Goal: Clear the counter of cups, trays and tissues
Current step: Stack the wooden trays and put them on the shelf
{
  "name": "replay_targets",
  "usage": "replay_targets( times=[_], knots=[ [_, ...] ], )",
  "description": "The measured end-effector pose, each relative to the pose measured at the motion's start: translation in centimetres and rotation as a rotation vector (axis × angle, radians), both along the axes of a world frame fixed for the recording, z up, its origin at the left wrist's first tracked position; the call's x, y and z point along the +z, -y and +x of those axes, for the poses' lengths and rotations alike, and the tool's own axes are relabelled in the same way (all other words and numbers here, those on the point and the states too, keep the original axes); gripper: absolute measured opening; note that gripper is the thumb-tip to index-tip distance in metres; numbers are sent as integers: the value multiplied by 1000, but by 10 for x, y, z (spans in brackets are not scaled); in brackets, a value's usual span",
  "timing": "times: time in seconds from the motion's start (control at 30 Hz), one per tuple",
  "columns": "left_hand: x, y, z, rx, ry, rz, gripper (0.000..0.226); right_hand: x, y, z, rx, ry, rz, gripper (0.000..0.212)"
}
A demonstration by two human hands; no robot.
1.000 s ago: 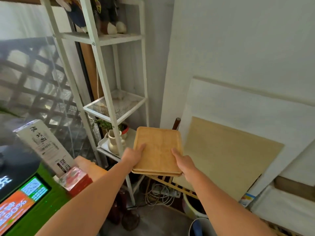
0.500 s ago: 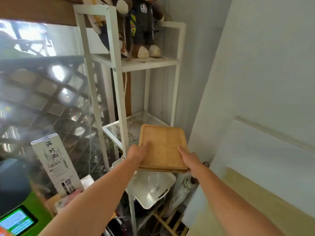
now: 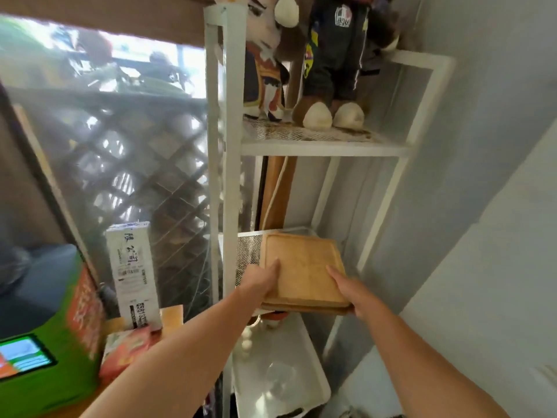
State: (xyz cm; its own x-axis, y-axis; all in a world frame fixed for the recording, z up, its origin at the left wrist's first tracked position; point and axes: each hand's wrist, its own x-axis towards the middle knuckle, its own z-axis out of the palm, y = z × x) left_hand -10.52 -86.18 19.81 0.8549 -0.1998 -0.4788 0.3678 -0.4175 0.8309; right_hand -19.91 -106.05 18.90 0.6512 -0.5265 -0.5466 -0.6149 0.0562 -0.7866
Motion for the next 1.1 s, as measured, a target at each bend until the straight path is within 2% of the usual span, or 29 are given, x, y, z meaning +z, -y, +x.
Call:
replay_targets(
  times=[0.2,0.4,0.6,0.77,0.87,0.97,1.1],
  knots=[
    [-8,-8,14,135,-85,-10,64,1,1,46,101,-49,36,68],
    [-4,-3,18,212,-107,-81,52,-5,11,73,138,-32,-22,80],
    [-6,12,10,207,81,165,38,-11,9,88,117,-29,-84,75],
    [-7,17,6,254,137,307,46,-20,2,87,92,12,-345,69],
    [-7,14,6,251,167,381,46,-24,-3,84,68,-6,-382,63],
    [-7,14,4,261,156,370,46,-24,-3,83,77,-54,-434,58],
    [-11,19,1,274,112,342,42,-25,1,81,82,6,-371,47]
  ],
)
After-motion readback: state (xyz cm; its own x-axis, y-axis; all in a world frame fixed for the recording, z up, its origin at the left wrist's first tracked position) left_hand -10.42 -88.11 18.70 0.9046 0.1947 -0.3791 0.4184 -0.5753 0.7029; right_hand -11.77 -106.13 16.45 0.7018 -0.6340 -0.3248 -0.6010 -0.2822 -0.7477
